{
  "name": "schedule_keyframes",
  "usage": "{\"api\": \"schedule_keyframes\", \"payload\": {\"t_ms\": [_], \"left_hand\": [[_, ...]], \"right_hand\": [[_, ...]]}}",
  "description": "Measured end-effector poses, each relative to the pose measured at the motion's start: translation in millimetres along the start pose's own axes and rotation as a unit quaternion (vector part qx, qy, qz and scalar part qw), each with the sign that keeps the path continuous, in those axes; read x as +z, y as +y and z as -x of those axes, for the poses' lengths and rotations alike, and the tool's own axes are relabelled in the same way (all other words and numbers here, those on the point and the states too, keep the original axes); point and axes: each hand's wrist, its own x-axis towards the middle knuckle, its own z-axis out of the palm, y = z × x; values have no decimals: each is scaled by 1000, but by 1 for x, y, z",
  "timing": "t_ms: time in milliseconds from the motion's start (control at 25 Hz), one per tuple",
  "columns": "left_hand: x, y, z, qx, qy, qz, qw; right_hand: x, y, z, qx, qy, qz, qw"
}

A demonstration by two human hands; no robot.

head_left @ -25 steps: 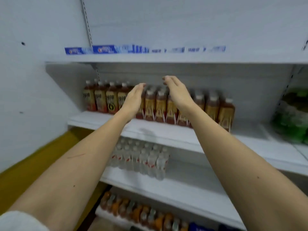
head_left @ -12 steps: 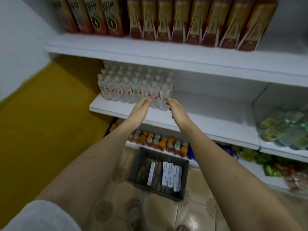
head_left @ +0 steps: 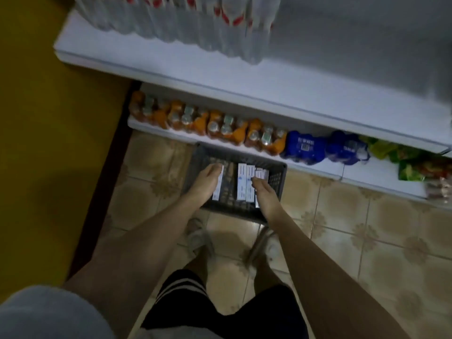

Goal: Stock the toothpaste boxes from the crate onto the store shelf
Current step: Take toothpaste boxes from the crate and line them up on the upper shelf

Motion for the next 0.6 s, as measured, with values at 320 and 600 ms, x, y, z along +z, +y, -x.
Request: {"api": "schedule_keyframes", "payload": {"t_ms": [320,600], "left_hand": [[121,-163,-159,-89,4,56,994],[215,-233,-269,-103,-34,46,993]], "right_hand": [[24,153,-190,54,-41,74,995],[-7,230,-336,69,48,209,974]]}}
